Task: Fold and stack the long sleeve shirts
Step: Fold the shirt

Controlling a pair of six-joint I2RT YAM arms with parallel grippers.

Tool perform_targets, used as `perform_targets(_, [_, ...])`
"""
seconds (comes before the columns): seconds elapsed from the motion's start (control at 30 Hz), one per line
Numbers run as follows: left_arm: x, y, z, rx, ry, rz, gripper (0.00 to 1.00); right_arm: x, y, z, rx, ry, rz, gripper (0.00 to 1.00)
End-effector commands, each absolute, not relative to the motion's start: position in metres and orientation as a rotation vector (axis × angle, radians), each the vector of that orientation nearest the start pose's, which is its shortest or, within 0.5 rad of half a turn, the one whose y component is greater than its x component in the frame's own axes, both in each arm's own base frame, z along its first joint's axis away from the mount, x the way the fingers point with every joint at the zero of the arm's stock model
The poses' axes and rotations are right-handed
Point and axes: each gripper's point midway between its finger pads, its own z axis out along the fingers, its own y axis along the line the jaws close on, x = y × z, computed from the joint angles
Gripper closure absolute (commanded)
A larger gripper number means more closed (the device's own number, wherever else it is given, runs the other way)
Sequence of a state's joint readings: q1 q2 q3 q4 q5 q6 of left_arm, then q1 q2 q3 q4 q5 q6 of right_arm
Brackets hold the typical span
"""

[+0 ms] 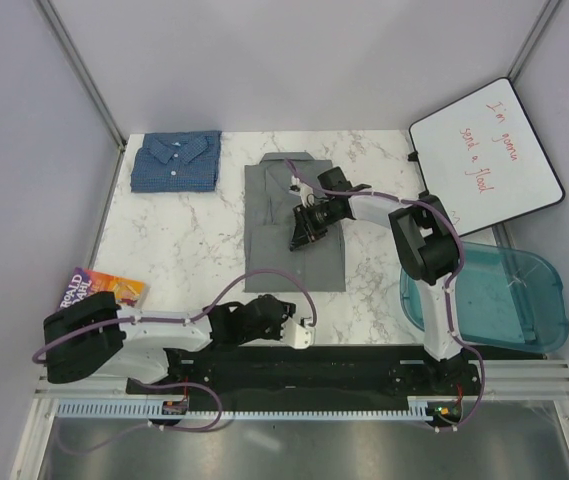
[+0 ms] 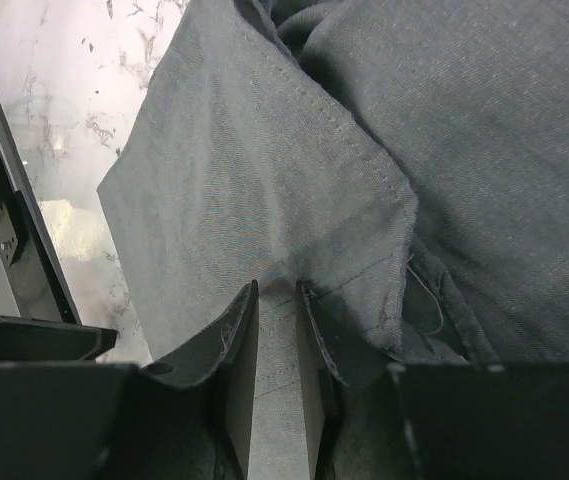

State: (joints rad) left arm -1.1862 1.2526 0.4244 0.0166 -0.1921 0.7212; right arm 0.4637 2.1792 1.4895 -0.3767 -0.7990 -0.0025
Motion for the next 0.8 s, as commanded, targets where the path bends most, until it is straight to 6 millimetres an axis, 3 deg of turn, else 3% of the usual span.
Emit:
perform_targets(0.0, [0.191,-0.261,0.032,1.818,1.29,0.185,0.49,0.369,0.31,0.015,-0.93,2.422,1.104,0.71])
perform_targets(0.23, [0.209,-0.277,0.004,1.858,1.19,0.299,0.57,0.356,0.303,-0.006,-0.917,2.49,1.107,0.7])
perform_targets(0.47, [0.212,-0.29,0.007,1.879,1.264,0.281,0.98,0.34,0.296,-0.008,-0.927,2.507,1.101,0.72])
perform_targets(0.5, [0.209,-0.289,0.008,1.892,1.286,0.267,0.98,0.332,0.294,-0.005,-0.929,2.509,1.101,0.71])
perform_targets(0.53, [0.201,-0.277,0.007,1.954,1.328,0.264,0.98,0.327,0.295,-0.003,-0.934,2.5,1.104,0.72])
perform_targets(0.57, [0.194,-0.284,0.012,1.947,1.374,0.182,0.98,0.323,0.296,0.001,-0.939,2.49,1.108,0.72])
perform_targets(0.6, [0.185,-0.279,0.014,1.98,1.419,0.146,0.98,0.318,0.296,0.011,-0.947,2.467,1.11,0.72])
perform_targets(0.63, [0.171,-0.261,0.008,2.061,1.496,0.135,0.98,0.316,0.298,0.019,-0.949,2.453,1.112,0.71])
perform_targets(0.67, [0.156,-0.27,0.023,2.036,1.54,0.014,0.98,0.311,0.303,0.027,-0.966,2.434,1.119,0.71])
perform_targets(0.7, [0.147,-0.269,0.028,2.042,1.564,-0.018,0.98,0.311,0.307,0.046,-0.975,2.389,1.125,0.71])
perform_targets(0.77, [0.123,-0.265,0.038,2.075,1.575,-0.08,0.98,0.306,0.315,0.068,-0.98,2.357,1.154,0.69])
